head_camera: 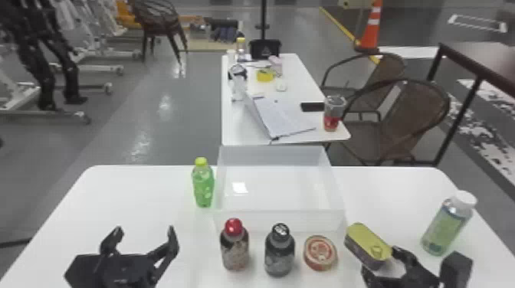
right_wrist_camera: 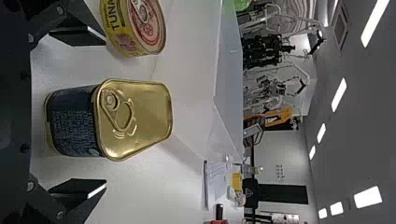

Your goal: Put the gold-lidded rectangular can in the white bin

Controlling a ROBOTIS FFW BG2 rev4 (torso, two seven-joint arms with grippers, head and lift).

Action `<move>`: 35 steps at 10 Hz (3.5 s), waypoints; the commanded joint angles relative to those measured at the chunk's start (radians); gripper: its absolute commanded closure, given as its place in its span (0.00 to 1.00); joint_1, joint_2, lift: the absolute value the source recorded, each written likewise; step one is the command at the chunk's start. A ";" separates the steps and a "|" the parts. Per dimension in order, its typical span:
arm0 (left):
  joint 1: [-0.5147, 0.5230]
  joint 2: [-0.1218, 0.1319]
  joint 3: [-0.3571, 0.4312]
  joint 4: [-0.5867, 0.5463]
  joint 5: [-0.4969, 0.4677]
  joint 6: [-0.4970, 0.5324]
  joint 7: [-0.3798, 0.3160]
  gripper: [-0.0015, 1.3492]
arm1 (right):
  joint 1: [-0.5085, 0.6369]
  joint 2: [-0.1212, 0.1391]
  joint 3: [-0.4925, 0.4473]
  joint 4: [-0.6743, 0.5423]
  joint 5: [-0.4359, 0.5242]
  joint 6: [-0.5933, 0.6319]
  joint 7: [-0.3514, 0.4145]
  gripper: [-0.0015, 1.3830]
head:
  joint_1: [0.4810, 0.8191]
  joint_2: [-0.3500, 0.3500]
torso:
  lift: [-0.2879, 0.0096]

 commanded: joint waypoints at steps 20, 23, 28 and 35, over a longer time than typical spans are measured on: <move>-0.047 0.021 -0.042 0.061 0.035 0.008 -0.011 0.13 | -0.200 -0.013 0.188 -0.476 -0.204 0.628 -0.207 0.59 | 0.20 0.50 | 0.63; -0.058 0.029 -0.054 0.066 0.038 0.011 -0.012 0.13 | -0.369 -0.013 0.271 -0.180 -0.225 0.566 -0.175 0.59 | 0.20 0.50 | 0.63; -0.067 0.043 -0.065 0.074 0.052 0.016 -0.012 0.13 | -0.534 0.007 0.386 0.102 -0.297 0.565 -0.138 0.59 | 0.20 0.50 | 0.63; -0.065 0.043 -0.063 0.075 0.053 0.007 -0.012 0.13 | -0.505 0.012 0.401 0.133 -0.285 0.579 -0.135 0.35 | 0.20 0.50 | 0.63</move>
